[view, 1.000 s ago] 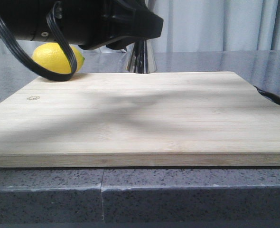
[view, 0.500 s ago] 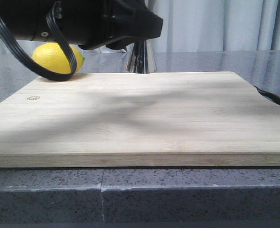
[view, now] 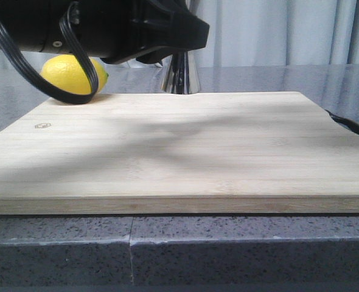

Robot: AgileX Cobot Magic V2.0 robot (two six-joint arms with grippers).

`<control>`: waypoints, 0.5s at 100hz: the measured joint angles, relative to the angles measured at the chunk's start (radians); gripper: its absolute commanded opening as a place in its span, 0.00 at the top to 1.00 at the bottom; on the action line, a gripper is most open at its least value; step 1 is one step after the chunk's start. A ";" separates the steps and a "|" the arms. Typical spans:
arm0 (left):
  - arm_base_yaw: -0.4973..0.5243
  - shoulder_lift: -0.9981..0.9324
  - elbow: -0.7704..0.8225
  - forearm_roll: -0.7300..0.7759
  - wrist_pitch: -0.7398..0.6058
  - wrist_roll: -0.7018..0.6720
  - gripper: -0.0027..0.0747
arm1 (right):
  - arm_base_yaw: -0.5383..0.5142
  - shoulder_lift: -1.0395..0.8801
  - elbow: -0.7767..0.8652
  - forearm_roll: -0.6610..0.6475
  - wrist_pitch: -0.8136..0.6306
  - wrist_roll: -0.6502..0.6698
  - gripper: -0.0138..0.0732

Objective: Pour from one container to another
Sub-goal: 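Lift the beaker with the right gripper and bring it above the jigger, then tilt the beaker with the right gripper, pouring liquid into the jigger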

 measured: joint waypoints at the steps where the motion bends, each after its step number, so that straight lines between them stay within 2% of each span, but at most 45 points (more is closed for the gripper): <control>1: 0.000 0.000 0.000 0.000 0.000 0.000 0.99 | 0.000 0.000 0.000 -0.002 0.000 0.000 0.66; 50: 0.000 0.000 0.000 0.000 0.000 0.000 0.99 | 0.000 0.000 0.000 -0.134 0.000 0.000 0.66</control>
